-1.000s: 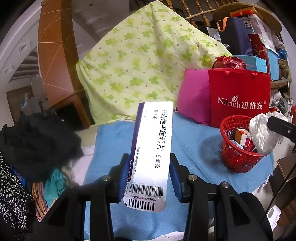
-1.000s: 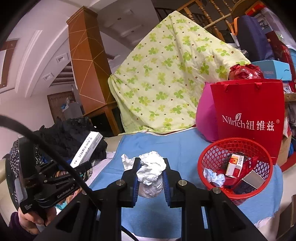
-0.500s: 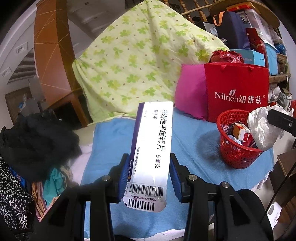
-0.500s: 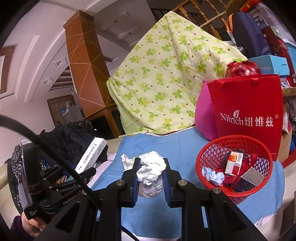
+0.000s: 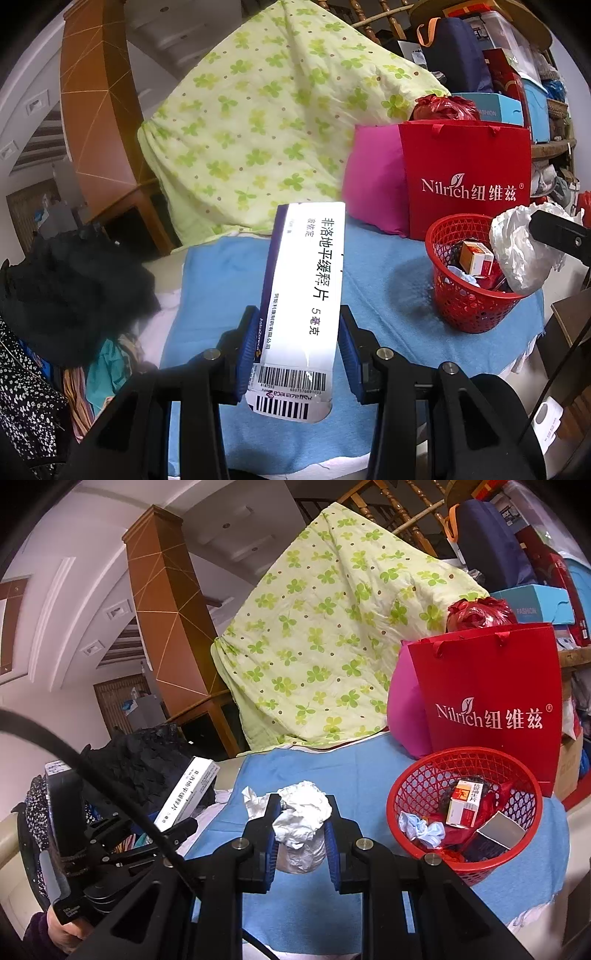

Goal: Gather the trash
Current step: 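Carry the tissue and white carton toward the red basket with both grippers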

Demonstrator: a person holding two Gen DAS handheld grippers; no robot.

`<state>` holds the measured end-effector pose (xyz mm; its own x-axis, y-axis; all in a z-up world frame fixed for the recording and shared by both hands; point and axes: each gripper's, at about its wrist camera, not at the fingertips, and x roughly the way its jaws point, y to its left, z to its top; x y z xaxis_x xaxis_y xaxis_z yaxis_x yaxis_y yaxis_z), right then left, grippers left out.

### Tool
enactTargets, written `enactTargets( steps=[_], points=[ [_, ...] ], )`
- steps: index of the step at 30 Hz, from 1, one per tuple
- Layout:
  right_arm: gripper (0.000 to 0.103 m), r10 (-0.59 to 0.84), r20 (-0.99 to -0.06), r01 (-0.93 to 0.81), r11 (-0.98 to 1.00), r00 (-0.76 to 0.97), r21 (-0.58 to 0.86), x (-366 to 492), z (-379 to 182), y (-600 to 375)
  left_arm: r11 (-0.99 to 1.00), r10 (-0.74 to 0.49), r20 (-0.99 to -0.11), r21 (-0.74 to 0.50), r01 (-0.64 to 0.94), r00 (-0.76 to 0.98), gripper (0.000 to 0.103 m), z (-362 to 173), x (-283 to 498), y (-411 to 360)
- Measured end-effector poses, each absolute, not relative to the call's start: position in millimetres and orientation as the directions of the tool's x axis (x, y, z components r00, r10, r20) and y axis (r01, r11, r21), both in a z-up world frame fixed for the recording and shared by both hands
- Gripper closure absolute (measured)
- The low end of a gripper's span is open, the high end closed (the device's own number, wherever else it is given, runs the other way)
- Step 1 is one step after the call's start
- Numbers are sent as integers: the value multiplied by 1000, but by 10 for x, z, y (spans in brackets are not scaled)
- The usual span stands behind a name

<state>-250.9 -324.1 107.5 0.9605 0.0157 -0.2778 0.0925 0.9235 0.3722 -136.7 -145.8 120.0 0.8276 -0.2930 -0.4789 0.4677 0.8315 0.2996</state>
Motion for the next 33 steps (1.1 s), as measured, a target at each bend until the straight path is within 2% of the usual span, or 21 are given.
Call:
enactTargets(
  steps=[33],
  points=[
    [80, -26, -271, 139, 902, 962, 409, -2671, 1013, -3378, 816, -302, -510, 298, 495, 806, 59, 1069, -1346, -1453]
  ],
)
